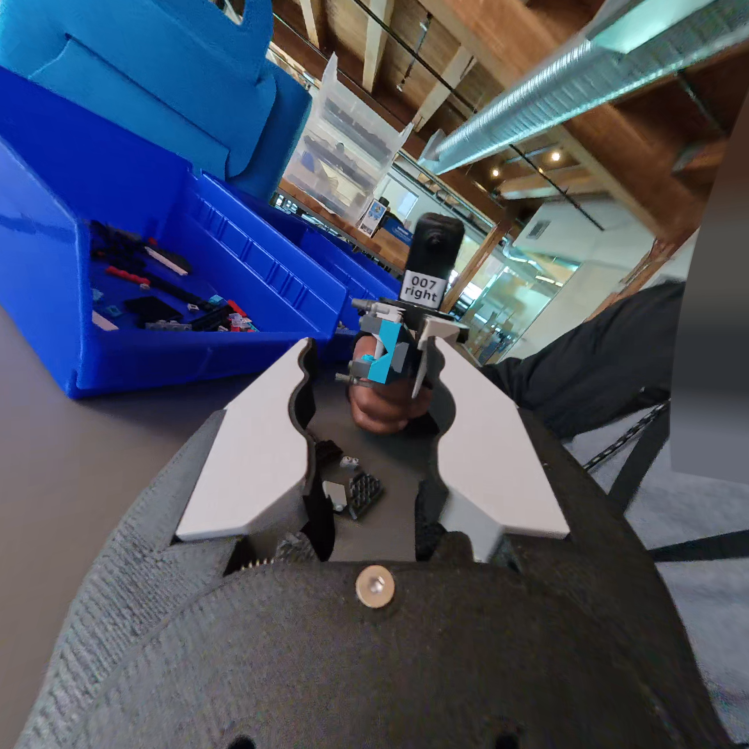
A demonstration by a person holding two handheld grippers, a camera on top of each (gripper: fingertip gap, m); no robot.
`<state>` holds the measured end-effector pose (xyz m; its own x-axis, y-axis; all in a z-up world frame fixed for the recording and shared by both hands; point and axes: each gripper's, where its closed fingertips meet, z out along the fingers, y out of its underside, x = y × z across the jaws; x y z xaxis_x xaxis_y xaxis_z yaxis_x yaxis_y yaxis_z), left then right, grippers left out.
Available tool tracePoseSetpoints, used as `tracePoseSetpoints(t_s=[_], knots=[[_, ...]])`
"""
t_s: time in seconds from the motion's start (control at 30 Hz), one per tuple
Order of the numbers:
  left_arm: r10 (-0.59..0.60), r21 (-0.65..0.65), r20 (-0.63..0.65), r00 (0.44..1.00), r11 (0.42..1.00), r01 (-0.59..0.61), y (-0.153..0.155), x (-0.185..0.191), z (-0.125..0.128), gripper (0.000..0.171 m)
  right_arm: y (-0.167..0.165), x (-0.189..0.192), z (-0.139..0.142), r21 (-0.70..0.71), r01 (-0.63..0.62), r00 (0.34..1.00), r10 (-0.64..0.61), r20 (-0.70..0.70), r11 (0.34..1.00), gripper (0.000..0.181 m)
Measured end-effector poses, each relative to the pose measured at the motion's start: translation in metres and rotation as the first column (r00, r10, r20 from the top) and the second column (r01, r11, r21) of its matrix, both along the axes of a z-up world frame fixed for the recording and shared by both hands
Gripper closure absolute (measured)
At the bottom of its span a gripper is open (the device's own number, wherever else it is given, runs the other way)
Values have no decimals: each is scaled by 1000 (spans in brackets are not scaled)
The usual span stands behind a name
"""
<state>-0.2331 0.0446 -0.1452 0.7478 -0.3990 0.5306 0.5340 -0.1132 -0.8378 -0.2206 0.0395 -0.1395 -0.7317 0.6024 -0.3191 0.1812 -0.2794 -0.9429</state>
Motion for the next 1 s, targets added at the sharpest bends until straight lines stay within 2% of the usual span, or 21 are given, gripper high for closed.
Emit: tracePoseSetpoints(t_s=[0.13,0.23,0.47,0.63,0.73,0.8,0.9,1.0], knots=[[0,-2,-71,997,1000,0,-1,3,-3,113,-1,1,-1,-115,-69,992,80,95,991,172],[-5,-27,-64,998,1000,3,1,3,-8,113,0,0,-1,-151,-78,989,96,116,985,171],[-78,-16,44,996,997,79,-2,9,-3,114,-3,8,7,-230,-162,975,191,112,960,172],[-207,41,186,960,978,203,-8,21,6,116,-11,24,16,-343,-315,927,365,90,885,172],[-290,68,237,927,957,282,-10,33,8,118,-17,33,17,-364,-384,895,438,78,849,172],[-346,99,257,902,938,332,-13,42,11,121,-21,38,17,-368,-420,876,477,76,830,172],[-396,121,245,885,918,378,-17,52,14,134,-23,39,15,-368,-434,867,492,77,823,172],[-385,141,221,896,922,361,-19,50,17,151,-20,36,14,-374,-421,873,481,81,826,172]])
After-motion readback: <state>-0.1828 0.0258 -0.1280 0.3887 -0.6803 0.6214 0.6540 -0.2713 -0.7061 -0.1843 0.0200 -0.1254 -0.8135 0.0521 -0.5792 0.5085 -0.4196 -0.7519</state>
